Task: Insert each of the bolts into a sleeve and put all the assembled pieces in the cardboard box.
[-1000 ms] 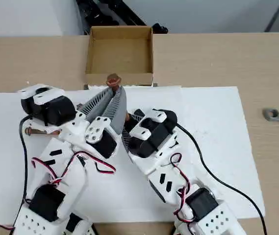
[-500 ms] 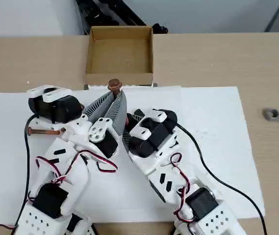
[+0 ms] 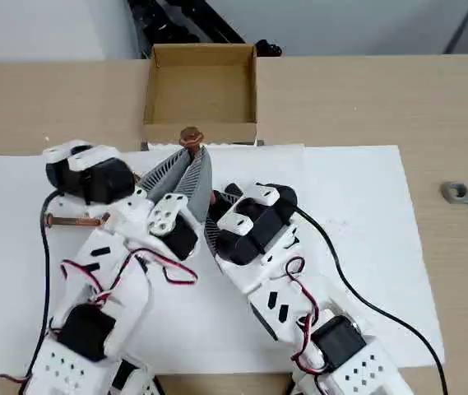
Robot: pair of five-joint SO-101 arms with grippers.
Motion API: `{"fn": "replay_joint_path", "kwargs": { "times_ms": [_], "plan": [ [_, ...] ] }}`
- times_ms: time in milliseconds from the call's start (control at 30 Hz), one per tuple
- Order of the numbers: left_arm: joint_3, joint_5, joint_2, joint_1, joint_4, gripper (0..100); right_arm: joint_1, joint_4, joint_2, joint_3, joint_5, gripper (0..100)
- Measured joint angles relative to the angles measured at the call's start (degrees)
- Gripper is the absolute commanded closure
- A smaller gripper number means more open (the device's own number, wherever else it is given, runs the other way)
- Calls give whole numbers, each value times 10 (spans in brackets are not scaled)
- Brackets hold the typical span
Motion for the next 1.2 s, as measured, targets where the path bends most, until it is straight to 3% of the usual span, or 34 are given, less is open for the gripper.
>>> {"fn": "replay_joint_path", "kwargs": {
  "times_ms": [200,1200],
  "plan": [
    [0,0,54,-40,-31,995,0,0,0,0,0,997],
    [24,20,50,-16,-36,995,-2,2,2,3,0,997]
  ]
}}
